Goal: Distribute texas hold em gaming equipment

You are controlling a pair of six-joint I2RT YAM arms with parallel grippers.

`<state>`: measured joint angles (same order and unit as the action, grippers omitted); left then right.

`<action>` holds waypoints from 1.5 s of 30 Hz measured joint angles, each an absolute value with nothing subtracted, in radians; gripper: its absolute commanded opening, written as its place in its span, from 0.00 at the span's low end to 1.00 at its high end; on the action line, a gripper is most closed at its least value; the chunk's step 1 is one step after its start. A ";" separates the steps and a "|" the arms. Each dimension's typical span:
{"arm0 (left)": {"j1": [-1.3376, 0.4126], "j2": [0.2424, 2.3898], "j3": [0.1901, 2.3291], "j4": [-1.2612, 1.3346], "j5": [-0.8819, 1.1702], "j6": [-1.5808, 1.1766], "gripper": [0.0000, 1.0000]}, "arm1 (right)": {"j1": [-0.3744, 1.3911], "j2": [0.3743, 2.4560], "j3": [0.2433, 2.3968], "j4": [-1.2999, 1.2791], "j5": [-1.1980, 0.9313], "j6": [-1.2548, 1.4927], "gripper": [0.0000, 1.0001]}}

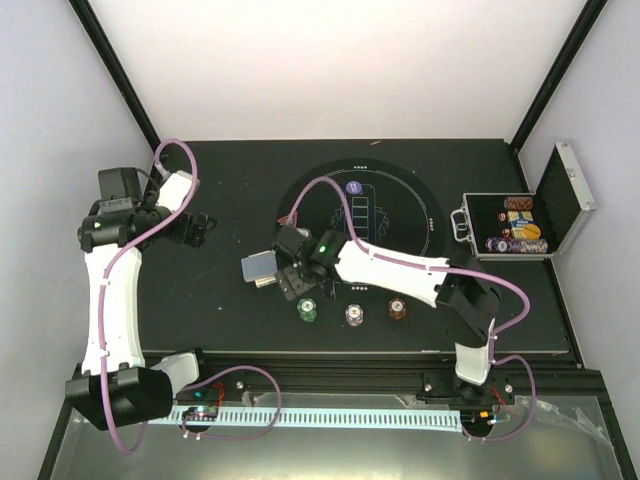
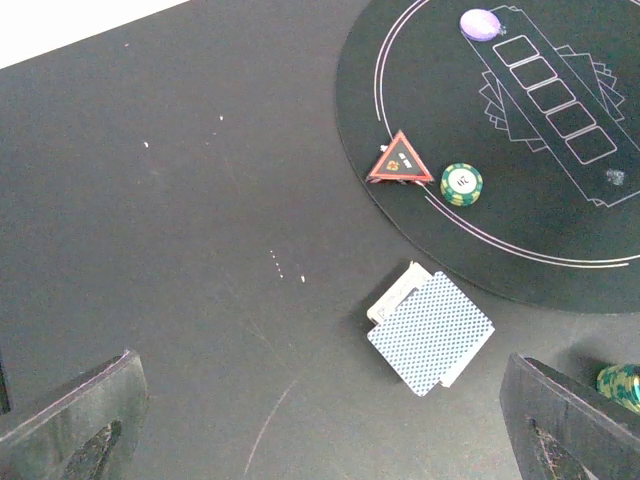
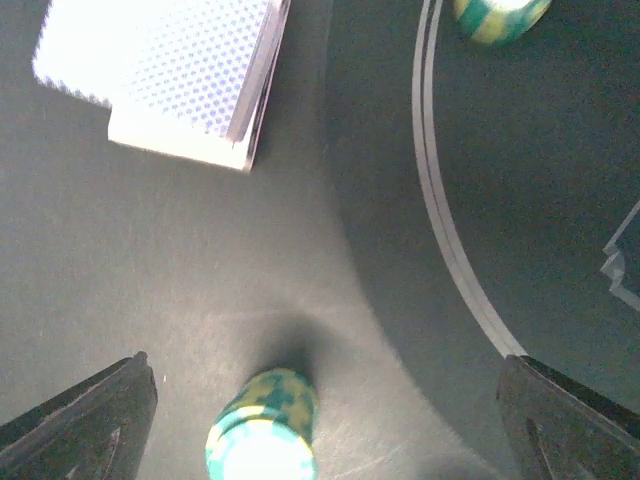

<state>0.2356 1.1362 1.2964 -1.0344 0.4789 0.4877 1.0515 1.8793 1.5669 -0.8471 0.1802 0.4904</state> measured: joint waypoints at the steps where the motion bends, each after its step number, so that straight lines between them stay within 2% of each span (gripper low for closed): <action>1: 0.236 1.134 1.291 -1.031 0.479 0.488 0.99 | 1.073 1.879 1.543 -0.840 0.180 0.501 0.96; 9: 0.236 1.122 1.284 -1.023 0.479 0.487 0.99 | 1.153 1.912 1.451 -0.826 0.174 0.558 0.94; 17: 0.236 1.108 1.284 -1.020 0.479 0.487 0.99 | 1.160 1.915 1.425 -0.800 0.165 0.583 0.84; 33: 0.236 1.106 1.284 -1.018 0.479 0.487 0.99 | 1.163 1.933 1.398 -0.766 0.147 0.593 0.55; 42: 0.236 1.106 1.284 -1.018 0.479 0.488 0.99 | 1.166 1.937 1.396 -0.754 0.144 0.603 0.32; 45: 0.236 1.106 1.284 -1.018 0.479 0.488 0.99 | 1.166 1.936 1.396 -0.754 0.144 0.602 0.27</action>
<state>0.2356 1.1057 1.2842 -1.0183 0.4793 0.4877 1.1656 1.9362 1.3960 -0.7540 0.1440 0.6018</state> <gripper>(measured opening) 0.988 0.427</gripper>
